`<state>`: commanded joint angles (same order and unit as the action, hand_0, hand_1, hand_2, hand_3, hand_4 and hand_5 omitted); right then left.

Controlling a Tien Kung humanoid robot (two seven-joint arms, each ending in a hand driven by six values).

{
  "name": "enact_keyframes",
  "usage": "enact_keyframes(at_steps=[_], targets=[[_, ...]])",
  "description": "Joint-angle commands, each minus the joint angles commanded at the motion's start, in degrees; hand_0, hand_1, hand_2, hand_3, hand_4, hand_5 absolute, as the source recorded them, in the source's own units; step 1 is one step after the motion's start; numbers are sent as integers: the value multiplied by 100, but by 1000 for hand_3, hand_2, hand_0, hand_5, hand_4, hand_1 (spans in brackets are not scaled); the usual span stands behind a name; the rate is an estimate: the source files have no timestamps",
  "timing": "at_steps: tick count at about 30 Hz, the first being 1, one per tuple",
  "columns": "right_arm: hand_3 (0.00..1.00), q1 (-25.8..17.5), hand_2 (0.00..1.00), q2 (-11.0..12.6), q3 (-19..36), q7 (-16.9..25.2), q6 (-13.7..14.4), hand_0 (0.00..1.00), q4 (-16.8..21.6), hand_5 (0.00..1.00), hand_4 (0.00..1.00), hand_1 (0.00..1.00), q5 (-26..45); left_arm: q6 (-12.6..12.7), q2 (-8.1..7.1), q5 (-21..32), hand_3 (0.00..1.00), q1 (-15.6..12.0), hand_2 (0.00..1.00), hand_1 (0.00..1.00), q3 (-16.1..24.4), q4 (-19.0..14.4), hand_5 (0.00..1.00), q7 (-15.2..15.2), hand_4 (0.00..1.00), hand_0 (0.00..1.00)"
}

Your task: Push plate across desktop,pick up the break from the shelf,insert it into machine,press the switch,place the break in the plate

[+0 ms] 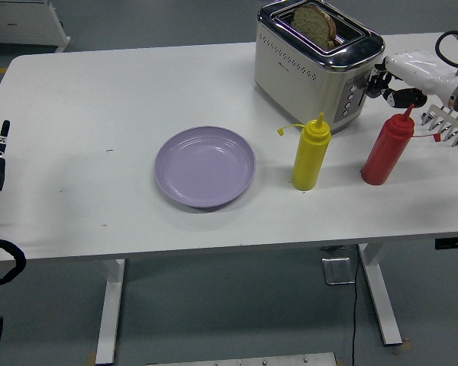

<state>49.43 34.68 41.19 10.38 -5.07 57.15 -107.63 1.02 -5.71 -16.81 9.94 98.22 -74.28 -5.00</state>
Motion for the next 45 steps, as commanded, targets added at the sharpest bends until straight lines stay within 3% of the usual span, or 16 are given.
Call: enact_keyframes(at_steps=[35, 45], targets=[[533, 60, 585, -156, -343, 12, 13, 585, -290, 19, 142, 589, -72, 3, -2, 2, 795, 9, 910, 917, -3, -3, 998, 3, 654, 854], [532, 35, 585, -199, -12, 26, 94, 585, -314, 20, 142, 589, -113, 10, 3, 1, 796, 17, 910, 917, -12, -3, 998, 1, 656, 853]])
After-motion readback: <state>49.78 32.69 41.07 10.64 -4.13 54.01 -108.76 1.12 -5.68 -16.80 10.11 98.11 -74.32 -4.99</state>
